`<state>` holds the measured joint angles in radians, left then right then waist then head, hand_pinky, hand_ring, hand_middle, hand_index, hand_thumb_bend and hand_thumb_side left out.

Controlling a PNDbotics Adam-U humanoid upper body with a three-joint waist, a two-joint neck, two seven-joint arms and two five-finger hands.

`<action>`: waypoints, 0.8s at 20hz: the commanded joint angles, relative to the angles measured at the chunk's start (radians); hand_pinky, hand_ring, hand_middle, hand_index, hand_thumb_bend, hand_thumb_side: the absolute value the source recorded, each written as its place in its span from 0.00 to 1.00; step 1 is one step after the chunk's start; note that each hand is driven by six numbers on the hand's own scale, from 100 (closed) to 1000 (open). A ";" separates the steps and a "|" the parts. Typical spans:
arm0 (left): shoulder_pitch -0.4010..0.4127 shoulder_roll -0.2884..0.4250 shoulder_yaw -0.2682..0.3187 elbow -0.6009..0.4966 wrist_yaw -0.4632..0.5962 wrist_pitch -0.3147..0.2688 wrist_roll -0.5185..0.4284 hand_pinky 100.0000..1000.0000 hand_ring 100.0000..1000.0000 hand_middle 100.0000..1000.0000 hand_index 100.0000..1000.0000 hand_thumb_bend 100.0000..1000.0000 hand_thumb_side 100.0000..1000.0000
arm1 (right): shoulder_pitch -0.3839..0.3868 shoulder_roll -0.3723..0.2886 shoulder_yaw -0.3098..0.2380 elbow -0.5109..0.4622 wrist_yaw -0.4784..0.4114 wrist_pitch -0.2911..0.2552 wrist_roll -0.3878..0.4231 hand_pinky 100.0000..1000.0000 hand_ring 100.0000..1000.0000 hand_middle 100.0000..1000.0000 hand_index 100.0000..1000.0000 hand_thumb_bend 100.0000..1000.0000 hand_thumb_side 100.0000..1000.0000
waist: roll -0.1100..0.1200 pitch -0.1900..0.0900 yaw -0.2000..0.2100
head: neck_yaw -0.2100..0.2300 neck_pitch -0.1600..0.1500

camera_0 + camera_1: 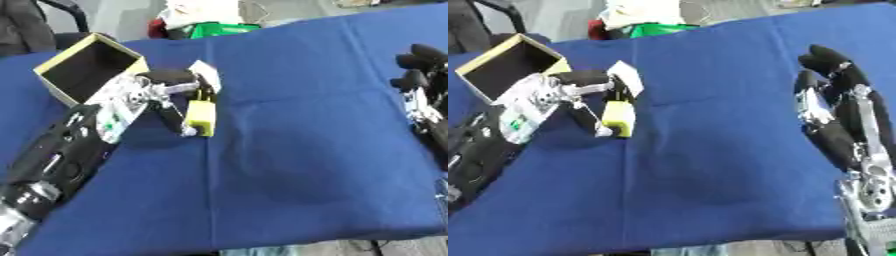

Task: Pick up objects on the table and place them in the box.

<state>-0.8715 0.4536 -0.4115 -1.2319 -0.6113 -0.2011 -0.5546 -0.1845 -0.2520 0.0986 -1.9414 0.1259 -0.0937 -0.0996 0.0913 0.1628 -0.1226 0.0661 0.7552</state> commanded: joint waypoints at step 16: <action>-0.042 0.145 0.354 0.312 -0.231 0.210 0.230 0.60 0.50 0.46 0.71 0.19 0.00 | -0.002 -0.016 -0.009 -0.007 0.003 -0.001 -0.003 0.72 0.85 0.72 0.86 0.00 0.47 | -0.005 -0.023 0.013 | -0.014 0.000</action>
<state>-0.8898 0.5649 -0.0859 -0.9384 -0.8205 -0.0017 -0.3429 -0.1790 -0.2521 0.0979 -1.9363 0.1261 -0.0938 -0.1005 0.0904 0.1588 -0.1099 0.0539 0.7553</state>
